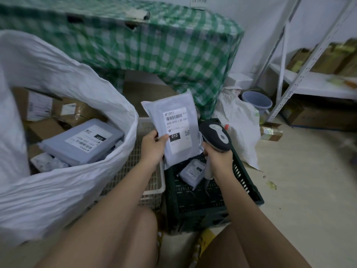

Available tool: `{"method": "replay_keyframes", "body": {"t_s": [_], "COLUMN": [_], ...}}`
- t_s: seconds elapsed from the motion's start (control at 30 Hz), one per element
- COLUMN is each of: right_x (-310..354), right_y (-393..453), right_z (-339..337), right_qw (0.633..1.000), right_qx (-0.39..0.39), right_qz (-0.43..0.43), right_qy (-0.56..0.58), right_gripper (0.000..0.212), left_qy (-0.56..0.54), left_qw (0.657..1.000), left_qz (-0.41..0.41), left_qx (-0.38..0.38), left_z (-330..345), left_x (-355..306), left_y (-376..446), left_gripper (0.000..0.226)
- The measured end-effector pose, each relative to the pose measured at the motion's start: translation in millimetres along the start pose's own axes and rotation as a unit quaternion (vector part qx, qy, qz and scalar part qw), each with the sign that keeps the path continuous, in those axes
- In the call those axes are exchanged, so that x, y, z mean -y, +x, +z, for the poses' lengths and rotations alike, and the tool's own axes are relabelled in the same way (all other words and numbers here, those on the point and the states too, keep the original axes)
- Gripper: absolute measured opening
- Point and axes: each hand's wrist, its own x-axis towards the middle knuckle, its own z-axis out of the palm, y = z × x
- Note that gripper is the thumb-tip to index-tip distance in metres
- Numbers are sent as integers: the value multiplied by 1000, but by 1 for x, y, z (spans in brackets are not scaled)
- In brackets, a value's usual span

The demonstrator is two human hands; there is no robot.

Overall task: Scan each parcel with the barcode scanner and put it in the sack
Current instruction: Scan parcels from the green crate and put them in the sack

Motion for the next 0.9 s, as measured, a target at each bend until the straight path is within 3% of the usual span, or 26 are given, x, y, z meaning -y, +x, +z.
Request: {"method": "replay_keyframes", "body": {"t_s": [0.27, 0.37, 0.53, 0.9], "right_x": [59, 67, 72, 53], "right_y": [-32, -36, -38, -10], "right_z": [45, 67, 117, 211], "right_qw": [992, 994, 991, 969], "right_qx": [20, 44, 103, 187], "right_qz": [-101, -92, -86, -53], "right_qy": [75, 50, 1, -151], "right_gripper": [39, 47, 56, 51], "left_qy": [-5, 5, 1, 75], "left_qw": [991, 983, 974, 957], "left_qz": [110, 131, 103, -4], "left_qx": [-76, -131, -202, -280], "left_z": [-65, -102, -170, -256], "left_x": [-82, -102, -114, -63], "left_y": [-6, -1, 30, 89], "left_gripper": [12, 15, 6, 35]}}
